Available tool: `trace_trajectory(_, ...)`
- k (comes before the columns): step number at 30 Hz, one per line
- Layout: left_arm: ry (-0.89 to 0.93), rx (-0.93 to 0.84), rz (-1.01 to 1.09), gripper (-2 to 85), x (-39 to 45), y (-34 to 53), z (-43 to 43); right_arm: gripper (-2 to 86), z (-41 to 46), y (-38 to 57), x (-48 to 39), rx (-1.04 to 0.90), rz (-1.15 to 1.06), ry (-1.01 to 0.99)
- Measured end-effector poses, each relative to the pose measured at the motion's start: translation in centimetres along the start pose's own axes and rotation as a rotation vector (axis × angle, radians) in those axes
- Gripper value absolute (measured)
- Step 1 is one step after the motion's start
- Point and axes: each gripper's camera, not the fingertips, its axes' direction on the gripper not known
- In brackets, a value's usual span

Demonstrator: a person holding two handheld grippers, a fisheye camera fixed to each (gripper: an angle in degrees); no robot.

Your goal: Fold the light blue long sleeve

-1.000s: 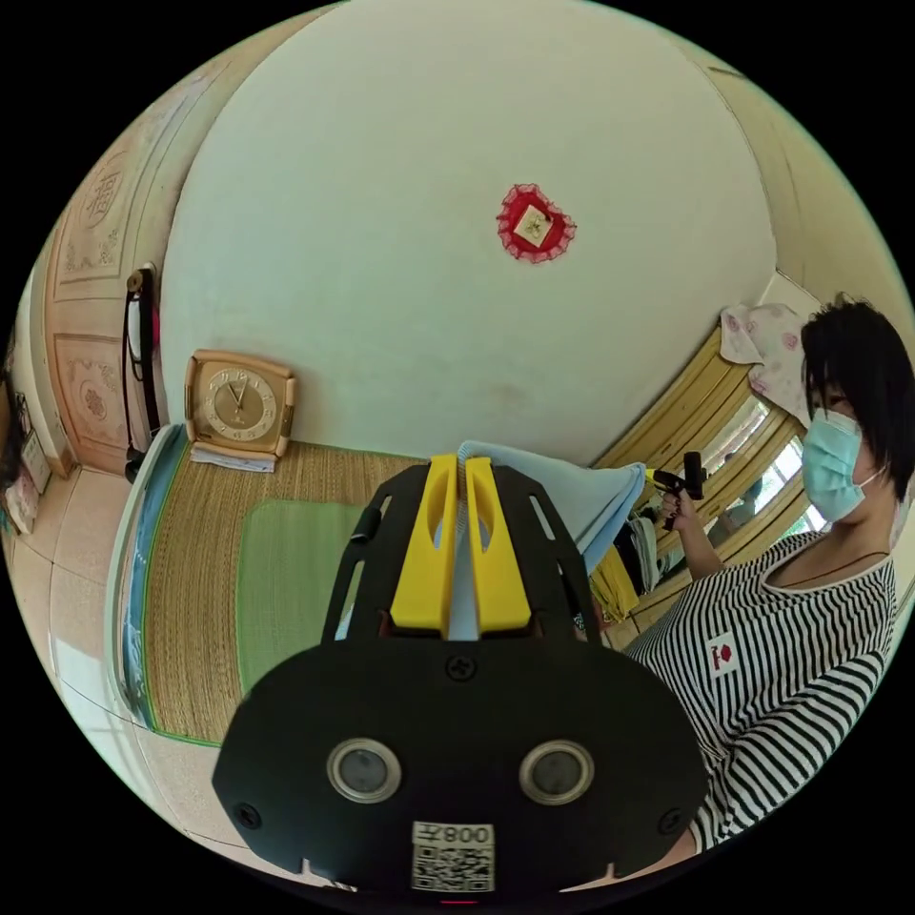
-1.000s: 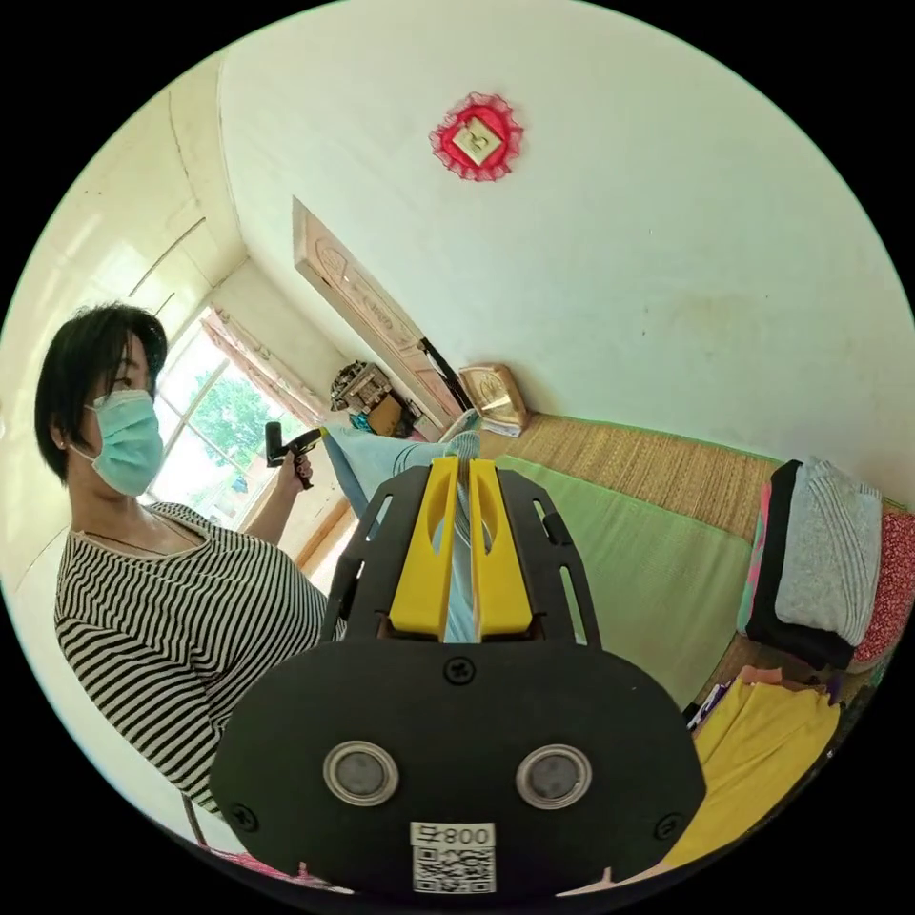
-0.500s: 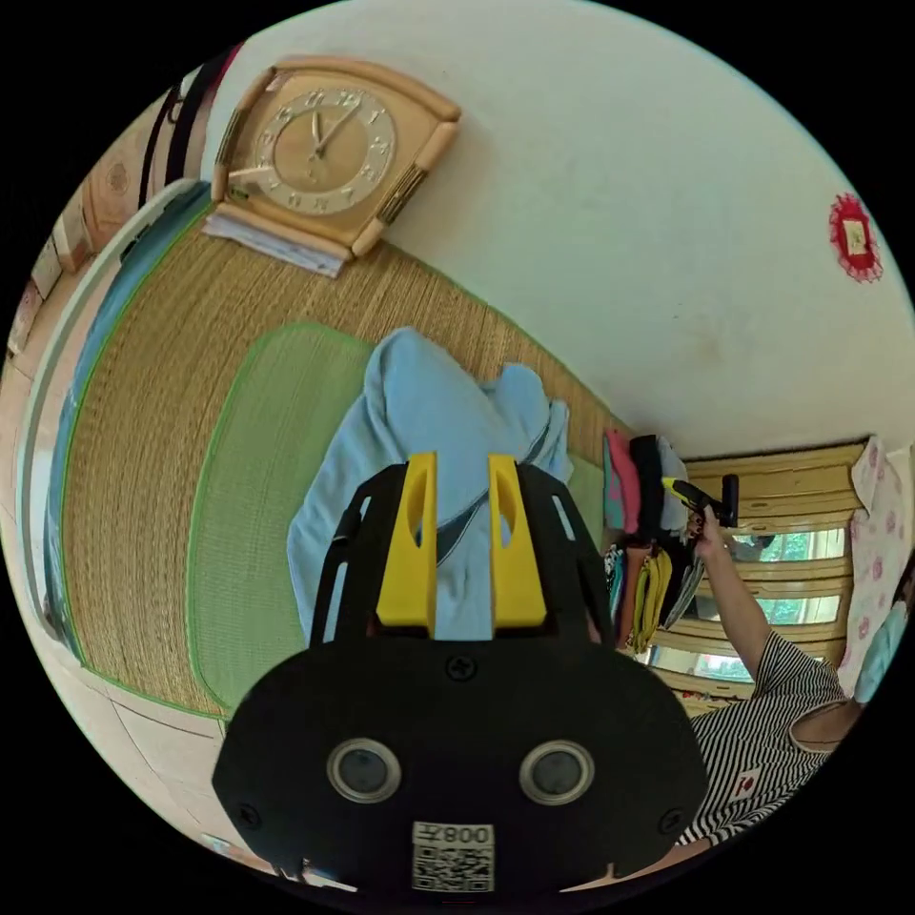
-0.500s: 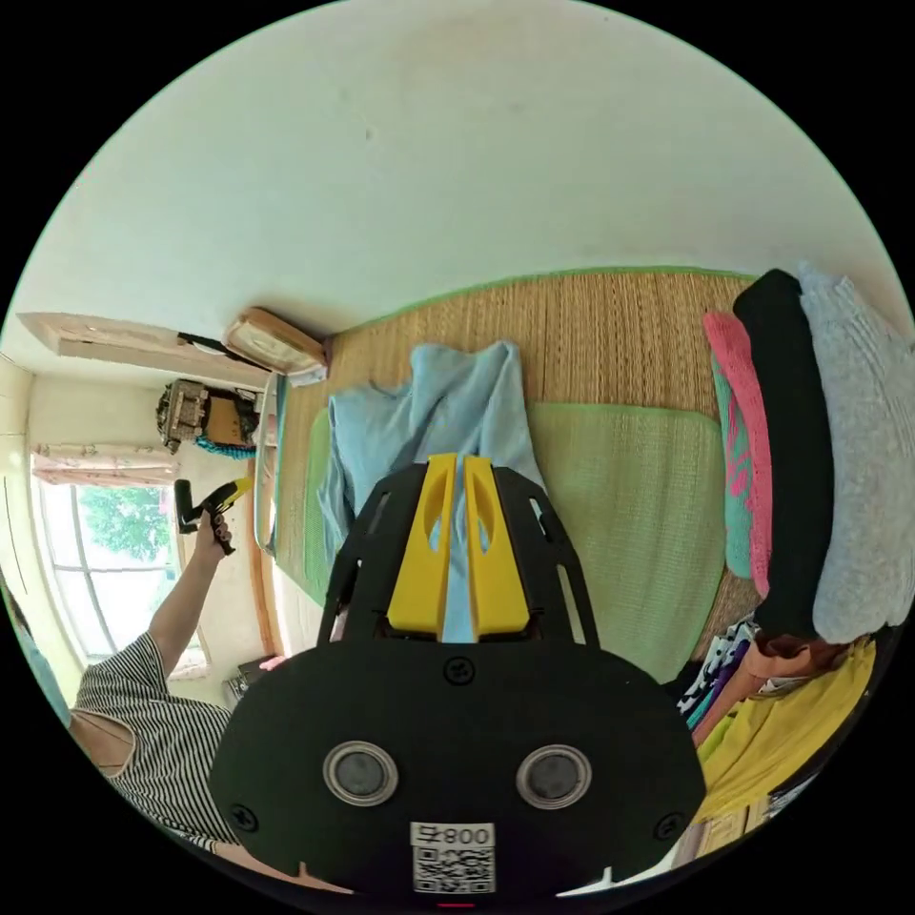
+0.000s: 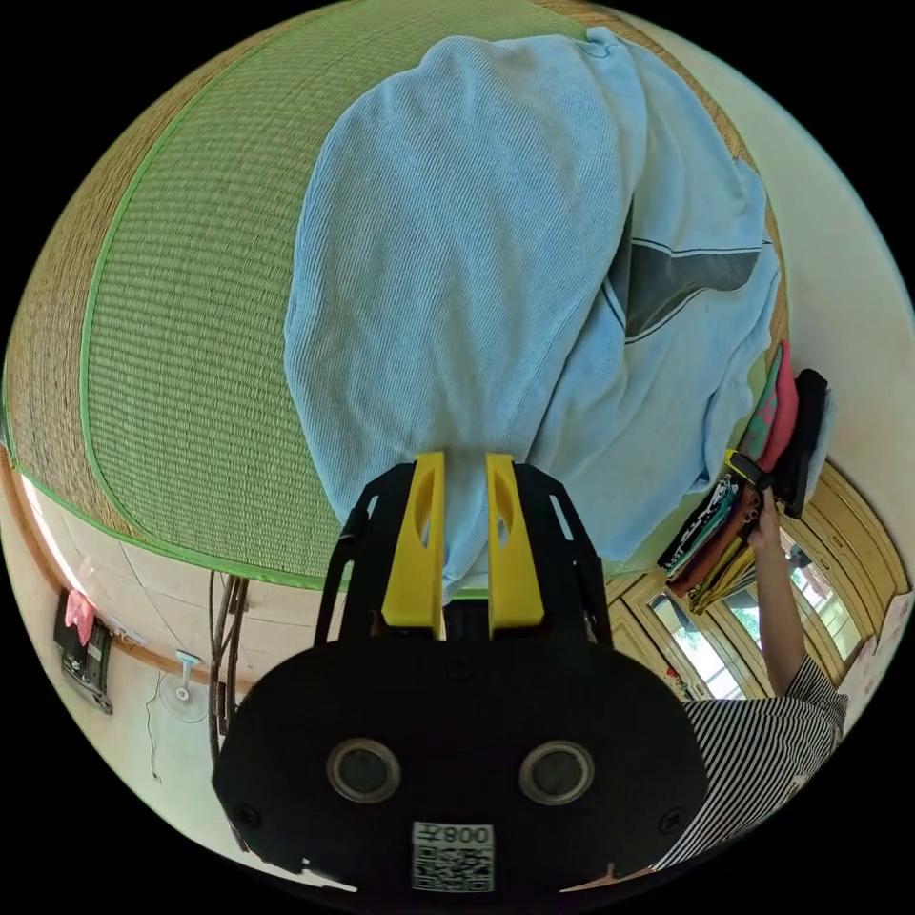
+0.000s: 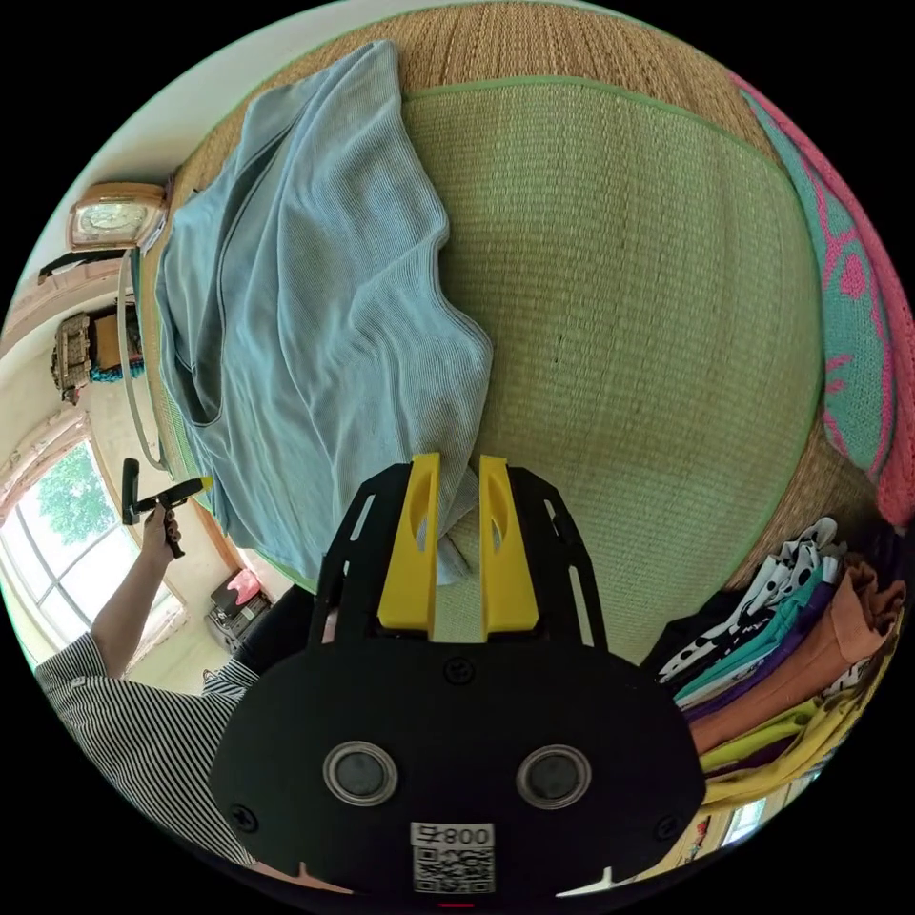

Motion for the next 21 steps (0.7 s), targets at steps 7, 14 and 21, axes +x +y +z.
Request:
trace_trajectory(7,-0.006,0.021,0.043,0.3,2.4,-1.9,1.0,4.1,-0.4,-2.9,0.0,-0.020,-0.019,-0.054)
trace_trajectory(14,0.042,0.207,0.009,0.6,2.0,-0.4,-2.1,3.1,-6.4,-2.6,-1.1,0.098,-0.073,0.066)
trace_trajectory(21,0.030,0.051,0.195,7.7,6.2,-1.2,4.3,2.9,-8.1,-3.4,-2.4,0.137,-0.114,0.140)
